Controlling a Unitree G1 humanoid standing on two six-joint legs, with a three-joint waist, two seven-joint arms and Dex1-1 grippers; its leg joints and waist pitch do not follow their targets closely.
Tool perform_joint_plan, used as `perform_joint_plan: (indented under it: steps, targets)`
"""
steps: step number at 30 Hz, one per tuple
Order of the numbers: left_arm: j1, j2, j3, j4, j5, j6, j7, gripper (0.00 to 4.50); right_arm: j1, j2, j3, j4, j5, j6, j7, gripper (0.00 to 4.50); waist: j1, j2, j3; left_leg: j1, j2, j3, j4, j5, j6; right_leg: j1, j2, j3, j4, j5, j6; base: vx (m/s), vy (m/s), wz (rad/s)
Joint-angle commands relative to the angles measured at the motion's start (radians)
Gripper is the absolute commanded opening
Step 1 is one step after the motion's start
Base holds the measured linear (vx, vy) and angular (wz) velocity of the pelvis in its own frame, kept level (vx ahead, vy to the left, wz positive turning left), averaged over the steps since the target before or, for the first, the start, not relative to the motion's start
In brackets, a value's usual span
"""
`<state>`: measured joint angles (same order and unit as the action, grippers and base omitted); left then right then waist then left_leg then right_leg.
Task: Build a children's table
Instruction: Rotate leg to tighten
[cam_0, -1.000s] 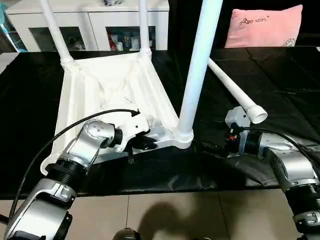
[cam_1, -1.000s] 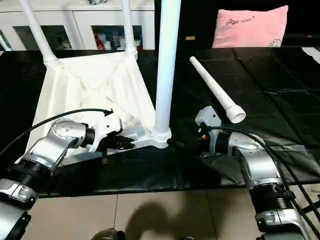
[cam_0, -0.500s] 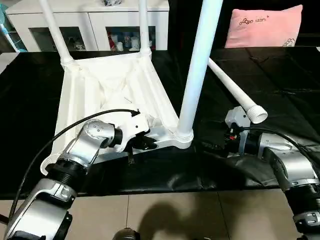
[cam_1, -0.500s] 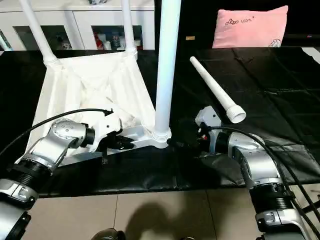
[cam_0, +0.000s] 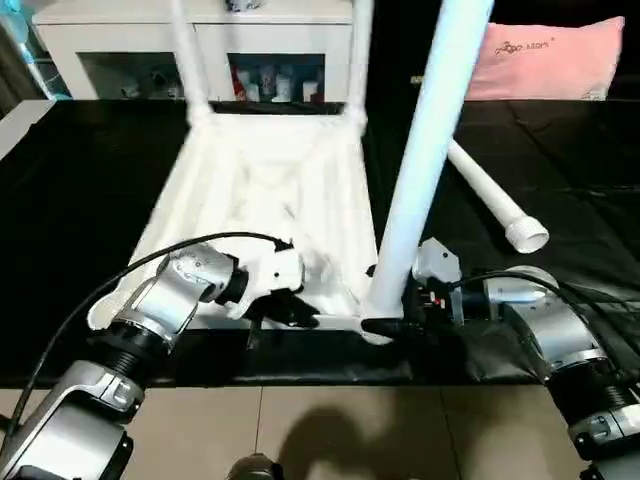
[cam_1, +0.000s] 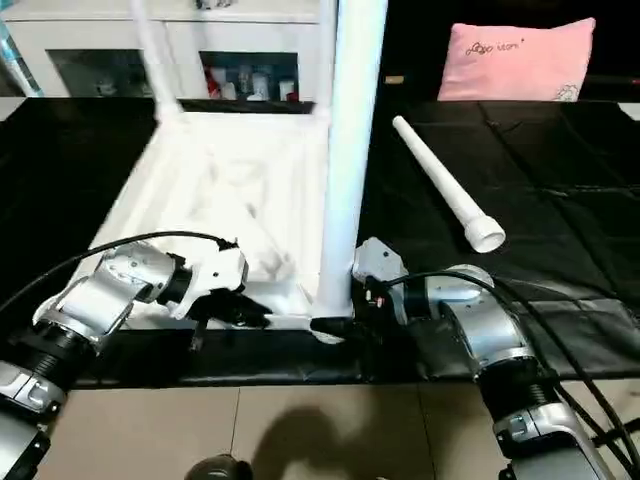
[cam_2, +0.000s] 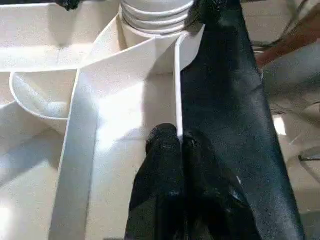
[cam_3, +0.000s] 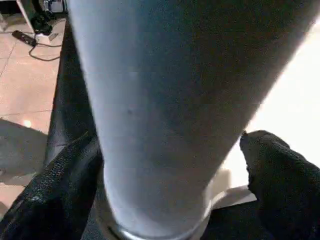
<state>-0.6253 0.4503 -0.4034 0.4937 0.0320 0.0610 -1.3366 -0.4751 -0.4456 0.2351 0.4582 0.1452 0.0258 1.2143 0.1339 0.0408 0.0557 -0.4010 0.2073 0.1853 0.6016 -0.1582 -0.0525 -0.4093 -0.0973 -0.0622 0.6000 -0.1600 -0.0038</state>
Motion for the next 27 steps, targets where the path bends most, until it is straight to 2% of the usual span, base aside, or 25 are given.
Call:
perform_joint_plan:
  steps: [1, 11, 19, 20, 23, 27]
  targets:
    - [-0.003, -0.006, -0.012, -0.051, -0.017, -0.026, -0.029, 0.0, -0.025, 0.0, 0.006, 0.017, -0.01, -0.023, 0.02, 4.47, -0.012, -0.004, -0.077, 0.034, 0.022, -0.005, -0.077, -0.294, 0.008, 0.045, -0.041, 0.031, -0.057, -0.22, -0.227, 0.0, 0.0, 0.0]
    - [-0.003, 0.001, -0.009, -0.044, -0.013, -0.027, -0.037, 0.0, -0.015, -0.019, -0.005, 0.009, 0.032, -0.022, 0.093, 3.71, -0.024, -0.003, -0.079, 0.032, 0.022, -0.006, -0.074, -0.271, 0.022, 0.045, -0.037, 0.029, -0.056, -0.216, -0.233, 0.0, 0.0, 0.0]
    - [-0.006, -0.001, -0.009, -0.03, -0.009, -0.028, -0.032, 0.0, -0.009, -0.023, -0.019, 0.004, 0.045, -0.019, 0.115, 3.06, -0.025, -0.003, -0.08, 0.032, 0.022, -0.006, -0.072, -0.27, 0.027, 0.045, -0.037, 0.028, -0.055, -0.205, -0.242, 0.0, 0.0, 0.0]
    - [-0.007, -0.001, -0.009, -0.029, -0.009, -0.028, -0.032, 0.0, -0.007, -0.025, -0.018, 0.003, 0.047, -0.018, 0.124, 2.85, -0.024, -0.003, -0.08, 0.031, 0.022, -0.006, -0.072, -0.269, 0.027, 0.045, -0.037, 0.028, -0.055, -0.207, -0.241, 0.0, 0.0, 0.0]
    - [-0.007, 0.0, -0.008, -0.025, -0.009, -0.028, -0.032, 0.0, -0.003, -0.027, -0.012, 0.001, 0.053, -0.012, 0.139, 2.73, -0.024, -0.004, -0.079, 0.032, 0.022, -0.006, -0.073, -0.268, 0.027, 0.045, -0.037, 0.028, -0.055, -0.214, -0.238, 0.0, 0.0, 0.0]
    - [-0.007, 0.002, -0.008, -0.023, -0.008, -0.027, -0.032, 0.0, 0.0, -0.025, -0.007, 0.0, 0.06, -0.004, 0.147, 2.32, -0.023, -0.004, -0.08, 0.032, 0.022, -0.006, -0.072, -0.268, 0.029, 0.045, -0.038, 0.028, -0.055, -0.207, -0.242, 0.0, 0.0, 0.0]
